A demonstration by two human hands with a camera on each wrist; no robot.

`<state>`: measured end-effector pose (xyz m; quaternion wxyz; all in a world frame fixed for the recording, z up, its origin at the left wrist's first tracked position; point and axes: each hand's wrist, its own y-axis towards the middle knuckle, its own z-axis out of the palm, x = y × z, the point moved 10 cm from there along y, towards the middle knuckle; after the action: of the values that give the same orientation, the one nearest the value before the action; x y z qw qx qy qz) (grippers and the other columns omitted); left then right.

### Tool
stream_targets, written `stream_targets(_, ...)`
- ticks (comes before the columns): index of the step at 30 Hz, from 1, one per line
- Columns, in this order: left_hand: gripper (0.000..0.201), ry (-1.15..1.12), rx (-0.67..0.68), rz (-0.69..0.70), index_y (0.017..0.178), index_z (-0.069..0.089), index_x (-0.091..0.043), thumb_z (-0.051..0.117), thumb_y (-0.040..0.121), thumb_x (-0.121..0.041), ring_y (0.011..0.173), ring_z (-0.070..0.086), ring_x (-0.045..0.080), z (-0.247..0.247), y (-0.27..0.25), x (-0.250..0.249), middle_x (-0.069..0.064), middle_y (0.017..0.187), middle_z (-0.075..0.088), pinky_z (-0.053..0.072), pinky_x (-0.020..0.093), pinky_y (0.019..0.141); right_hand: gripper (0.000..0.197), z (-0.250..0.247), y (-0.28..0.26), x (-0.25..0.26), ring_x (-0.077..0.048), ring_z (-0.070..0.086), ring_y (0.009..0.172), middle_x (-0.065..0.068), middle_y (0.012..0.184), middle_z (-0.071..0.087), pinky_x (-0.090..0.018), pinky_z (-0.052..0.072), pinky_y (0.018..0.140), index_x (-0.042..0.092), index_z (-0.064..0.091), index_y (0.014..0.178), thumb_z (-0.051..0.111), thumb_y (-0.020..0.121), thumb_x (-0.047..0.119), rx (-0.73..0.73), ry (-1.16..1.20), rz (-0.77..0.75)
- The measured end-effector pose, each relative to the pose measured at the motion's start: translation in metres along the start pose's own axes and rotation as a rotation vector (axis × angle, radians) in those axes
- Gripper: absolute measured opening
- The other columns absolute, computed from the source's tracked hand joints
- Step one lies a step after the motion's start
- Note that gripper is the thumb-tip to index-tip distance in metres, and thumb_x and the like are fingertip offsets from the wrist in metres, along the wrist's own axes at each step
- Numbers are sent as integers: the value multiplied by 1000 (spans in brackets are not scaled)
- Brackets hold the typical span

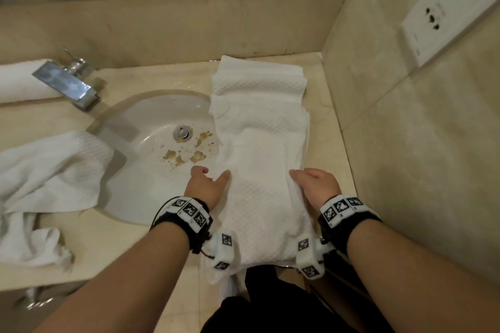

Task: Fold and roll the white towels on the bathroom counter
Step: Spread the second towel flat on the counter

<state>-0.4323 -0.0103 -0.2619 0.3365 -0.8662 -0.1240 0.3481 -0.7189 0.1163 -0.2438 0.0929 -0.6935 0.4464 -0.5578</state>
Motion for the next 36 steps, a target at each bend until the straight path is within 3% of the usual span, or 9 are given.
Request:
stream_targets(4,47,-37,-45,8,120,52,-19,71,90,-51,103,58,25,8,8,-14,2,114,58,42,29,85,49,10,9,6,-19,50,59,-7,65,54,-32,47,62,8,62,65,82,69,53,39,51,26)
stream_targets(9,22,-145,-105,4,101,60,-18,68,95,-38,95,59,23,1,17,-10,-2,99,61,50,34,92,30,-7,17,11,-18,69,78,1,81,75,-24,51,70,14,76,80,81,79,44,-35,-37,59)
stream_targets(12,25,-230,-152,-23,82,59,-17,66,97,-36,78,57,24,-17,21,0,-1,81,61,47,33,75,30,-26,18,5,-17,68,80,2,82,74,-22,48,71,17,76,87,81,78,45,-118,-56,98)
stream_targets(17,37,-219,-89,-95,67,66,-21,61,97,-43,84,67,39,-17,28,14,3,68,64,56,48,92,28,-45,18,0,-9,61,70,7,76,69,-21,43,66,19,73,86,75,85,46,-139,-214,92)
stream_targets(20,38,-115,-75,-78,76,62,-16,50,104,-40,98,66,43,-13,23,1,19,88,69,52,45,89,24,-49,19,4,-13,61,70,6,72,66,-24,45,71,21,67,79,73,87,43,-150,-291,63)
stream_targets(26,39,-153,-102,-48,122,67,-6,46,106,-35,119,60,35,-27,19,-53,15,132,65,47,42,105,32,-62,21,42,-18,58,67,4,69,62,-25,43,70,17,61,75,67,92,44,-213,-330,-9)
stream_targets(29,53,-188,-128,61,114,69,-2,53,95,-49,119,62,42,-50,25,-102,20,124,69,50,49,103,28,-76,23,91,-27,64,87,-3,88,67,-28,47,78,13,68,98,58,98,40,-328,-288,-128)
stream_targets(32,75,-188,-167,76,136,57,-16,60,79,-64,121,60,39,-66,26,-118,14,138,60,49,51,104,37,-88,20,118,-28,61,107,-7,112,64,-23,35,78,12,56,132,49,102,32,-417,-278,-173)
stream_targets(36,27,44,-140,293,103,59,-21,66,89,-43,88,63,22,-48,-14,-124,2,101,66,50,32,73,14,-73,10,84,-28,62,93,-3,99,66,-25,40,75,21,59,102,53,94,30,-303,-474,-110)
